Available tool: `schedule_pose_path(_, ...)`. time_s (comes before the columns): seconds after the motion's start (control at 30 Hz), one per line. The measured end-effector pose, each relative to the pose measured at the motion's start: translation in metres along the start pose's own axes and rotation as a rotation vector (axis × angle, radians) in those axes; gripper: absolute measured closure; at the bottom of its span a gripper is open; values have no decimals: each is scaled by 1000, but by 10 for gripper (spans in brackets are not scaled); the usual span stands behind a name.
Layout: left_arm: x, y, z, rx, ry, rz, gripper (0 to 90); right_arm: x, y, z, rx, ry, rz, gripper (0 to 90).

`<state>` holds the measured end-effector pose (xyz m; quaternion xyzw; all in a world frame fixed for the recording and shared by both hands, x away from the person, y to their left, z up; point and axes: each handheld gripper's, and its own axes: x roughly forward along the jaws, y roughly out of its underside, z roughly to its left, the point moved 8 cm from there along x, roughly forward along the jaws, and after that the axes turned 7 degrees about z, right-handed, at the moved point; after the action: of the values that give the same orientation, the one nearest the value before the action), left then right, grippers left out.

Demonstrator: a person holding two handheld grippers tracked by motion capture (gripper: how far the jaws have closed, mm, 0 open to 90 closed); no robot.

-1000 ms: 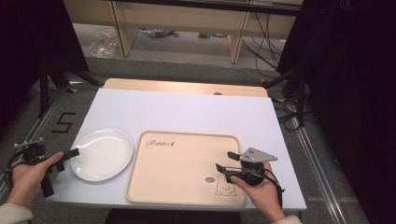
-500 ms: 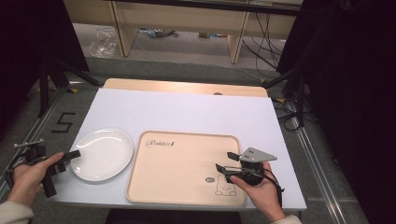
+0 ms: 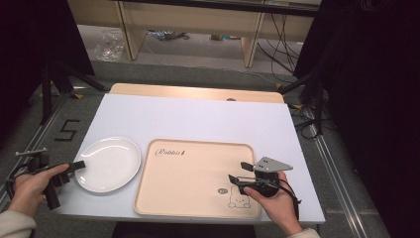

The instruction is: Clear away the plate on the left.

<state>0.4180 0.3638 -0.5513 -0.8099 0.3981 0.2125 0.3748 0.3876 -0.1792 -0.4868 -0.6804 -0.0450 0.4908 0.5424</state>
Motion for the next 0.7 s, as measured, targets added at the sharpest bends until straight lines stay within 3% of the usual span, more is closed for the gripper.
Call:
schedule_pose_path(0.07,0,0,2,-2,-17,-3,733,0,0,-1,-11,8,-1,349)
schedule_pose_path(0.23,0,0,3,-24,10,-14,774,0,1,-2,-14,14,3,348)
schedule_pose_path(0.37,1,2,2,-82,96,-17,810,0,1,-2,-16,15,6,349)
schedule_pose_path(0.43,0,3,2,-109,111,-20,821,0,1,-3,-15,14,6,349)
schedule_pose_path(0.5,-4,1,2,-156,174,-38,837,0,2,-3,-9,22,11,349)
schedule_pose_path(0.57,-9,-2,-1,-176,218,-61,862,0,1,-3,-5,20,7,348)
schedule_pose_path(0.7,-11,-4,-6,-143,210,-71,870,1,1,-2,-8,2,9,349)
